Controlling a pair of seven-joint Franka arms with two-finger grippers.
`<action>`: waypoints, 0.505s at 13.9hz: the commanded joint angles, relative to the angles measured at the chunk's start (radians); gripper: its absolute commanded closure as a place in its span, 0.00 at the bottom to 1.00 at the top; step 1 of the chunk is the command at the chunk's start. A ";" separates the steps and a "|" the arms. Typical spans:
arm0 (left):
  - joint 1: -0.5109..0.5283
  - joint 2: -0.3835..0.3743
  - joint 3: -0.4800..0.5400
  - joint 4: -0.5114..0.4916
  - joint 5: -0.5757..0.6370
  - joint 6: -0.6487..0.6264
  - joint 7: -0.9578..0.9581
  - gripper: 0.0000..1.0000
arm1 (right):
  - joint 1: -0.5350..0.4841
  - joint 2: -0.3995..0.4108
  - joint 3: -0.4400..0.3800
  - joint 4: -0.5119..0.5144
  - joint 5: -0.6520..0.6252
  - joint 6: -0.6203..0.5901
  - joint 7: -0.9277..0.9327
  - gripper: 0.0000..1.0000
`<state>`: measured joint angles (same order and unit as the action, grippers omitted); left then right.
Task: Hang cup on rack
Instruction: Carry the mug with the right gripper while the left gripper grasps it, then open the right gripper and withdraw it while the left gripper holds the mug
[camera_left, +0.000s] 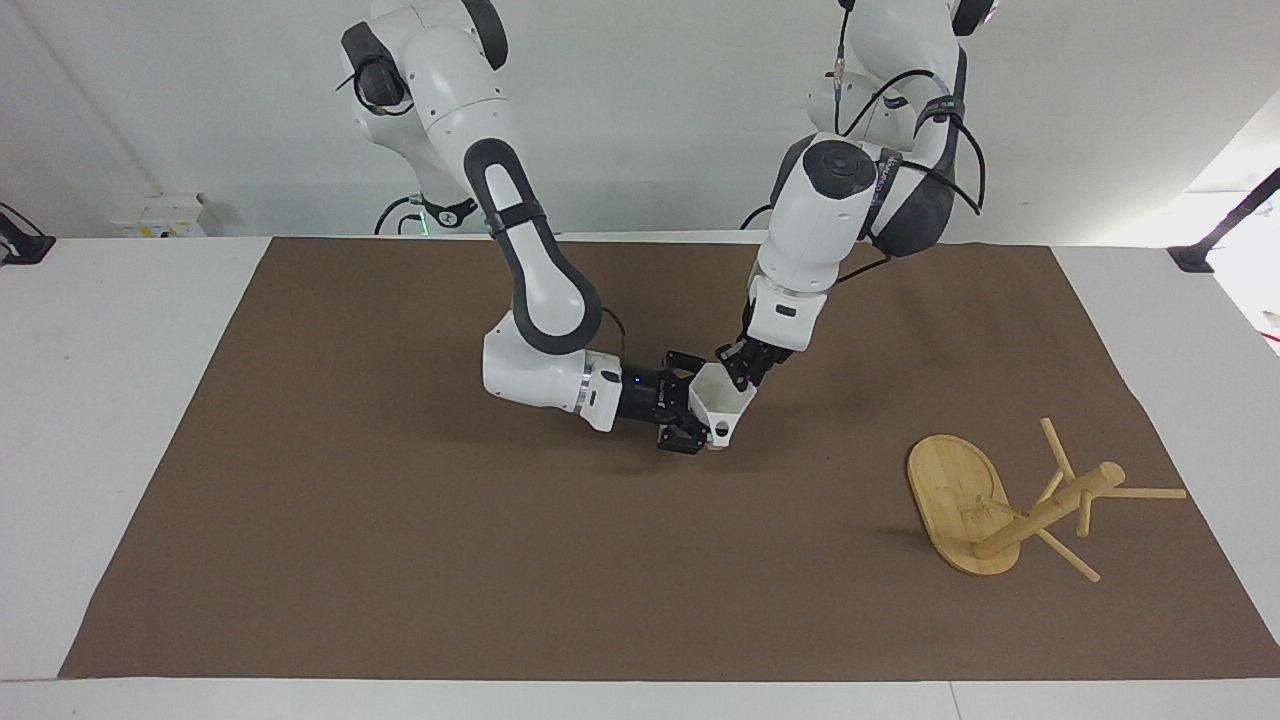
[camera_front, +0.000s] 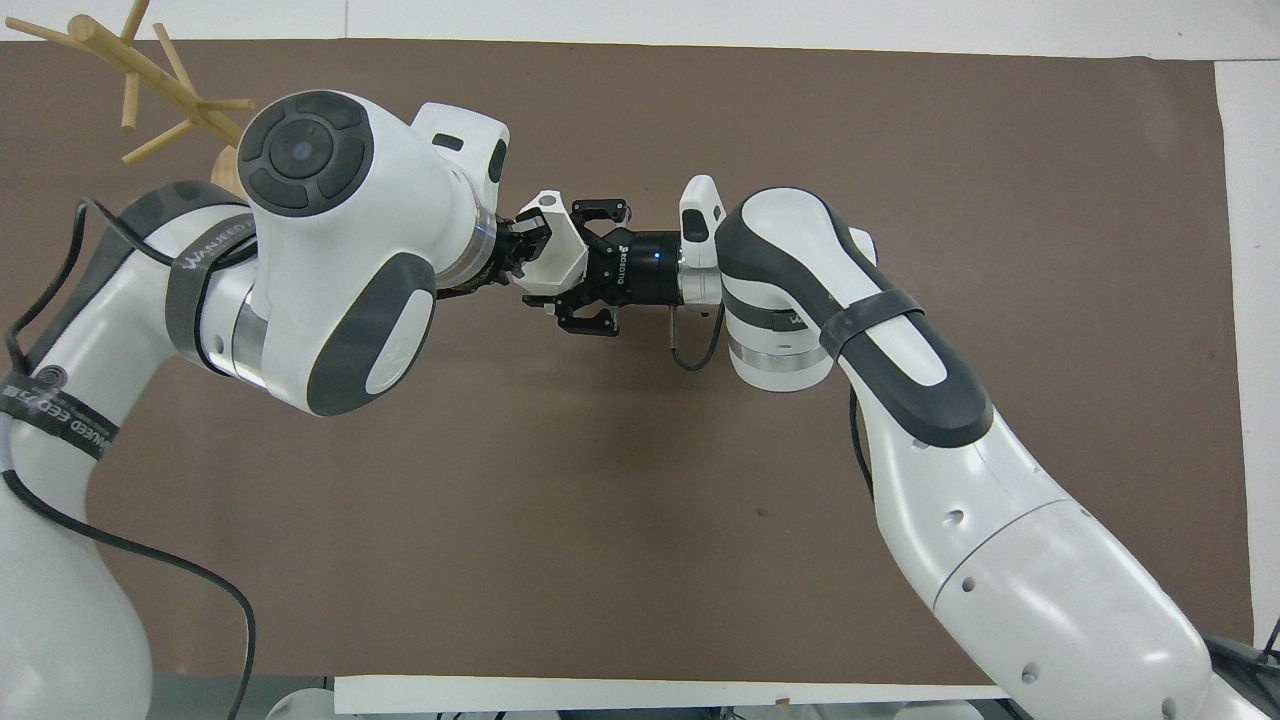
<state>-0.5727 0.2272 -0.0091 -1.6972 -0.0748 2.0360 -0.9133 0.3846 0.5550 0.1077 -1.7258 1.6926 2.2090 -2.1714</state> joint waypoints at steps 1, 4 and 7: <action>-0.015 0.003 0.017 -0.001 -0.003 0.019 0.014 1.00 | -0.012 -0.015 0.004 -0.014 0.033 -0.003 -0.018 0.64; -0.015 0.003 0.017 -0.002 -0.008 0.032 0.010 1.00 | -0.016 -0.015 0.003 -0.017 0.079 -0.003 -0.016 0.22; -0.015 0.003 0.018 -0.002 -0.010 0.041 0.002 1.00 | -0.041 -0.017 0.003 -0.017 0.079 -0.017 -0.018 0.00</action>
<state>-0.5726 0.2302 -0.0063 -1.6956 -0.0773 2.0527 -0.9127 0.3789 0.5547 0.1067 -1.7273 1.7439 2.2145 -2.1910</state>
